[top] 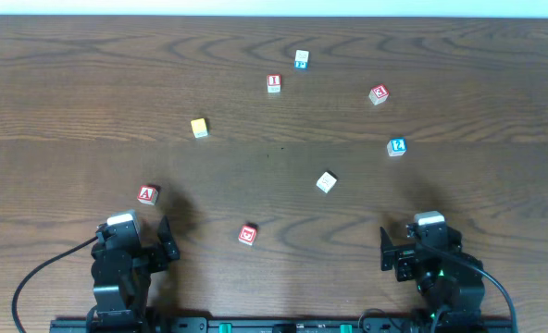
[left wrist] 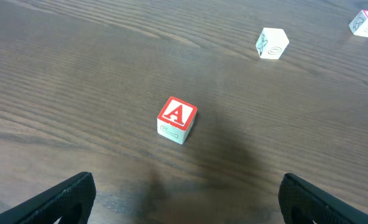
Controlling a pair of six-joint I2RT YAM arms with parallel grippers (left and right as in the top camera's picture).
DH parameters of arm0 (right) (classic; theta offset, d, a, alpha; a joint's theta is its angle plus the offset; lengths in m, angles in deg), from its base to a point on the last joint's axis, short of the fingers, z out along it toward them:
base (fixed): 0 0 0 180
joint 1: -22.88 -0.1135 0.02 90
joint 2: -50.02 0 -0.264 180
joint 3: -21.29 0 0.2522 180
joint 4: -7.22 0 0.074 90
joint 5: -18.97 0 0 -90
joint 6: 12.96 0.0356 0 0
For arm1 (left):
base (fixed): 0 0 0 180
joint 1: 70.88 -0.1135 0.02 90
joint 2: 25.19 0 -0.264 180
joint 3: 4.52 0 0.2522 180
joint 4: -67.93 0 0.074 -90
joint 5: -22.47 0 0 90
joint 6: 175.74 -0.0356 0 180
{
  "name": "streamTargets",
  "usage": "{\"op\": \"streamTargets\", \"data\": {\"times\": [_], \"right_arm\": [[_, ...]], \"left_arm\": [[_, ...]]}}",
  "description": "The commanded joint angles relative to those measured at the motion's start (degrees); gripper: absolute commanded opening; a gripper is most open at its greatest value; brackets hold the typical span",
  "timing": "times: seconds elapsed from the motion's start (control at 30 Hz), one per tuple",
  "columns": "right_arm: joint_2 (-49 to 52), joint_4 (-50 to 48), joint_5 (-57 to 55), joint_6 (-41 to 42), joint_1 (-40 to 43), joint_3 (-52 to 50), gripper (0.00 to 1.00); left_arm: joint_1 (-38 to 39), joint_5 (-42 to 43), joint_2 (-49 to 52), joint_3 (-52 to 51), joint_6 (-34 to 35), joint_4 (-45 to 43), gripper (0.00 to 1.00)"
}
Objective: Spell out Ai2
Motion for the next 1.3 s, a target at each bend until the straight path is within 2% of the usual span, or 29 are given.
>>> {"op": "streamTargets", "data": {"times": [0.0, 1.03, 1.13, 1.27], "right_arm": [[-0.52, 0.04, 0.76, -0.63, 0.37, -0.44, 0.99], [-0.52, -1.64, 0.59, -0.59, 0.37, -0.44, 0.99], [-0.52, -6.19, 8.13, 1.2, 0.37, -0.44, 0.99], [-0.52, -12.07, 27.45, 12.48, 0.37, -0.44, 0.99]], "left_arm": [[-0.13, -0.5, -0.33, -0.44, -0.37, 0.02, 0.95], [-0.13, -0.5, -0.33, -0.44, -0.37, 0.02, 0.95], [-0.13, -0.5, -0.33, -0.44, -0.37, 0.02, 0.95], [-0.13, -0.5, -0.33, -0.44, -0.37, 0.02, 0.95]]}}
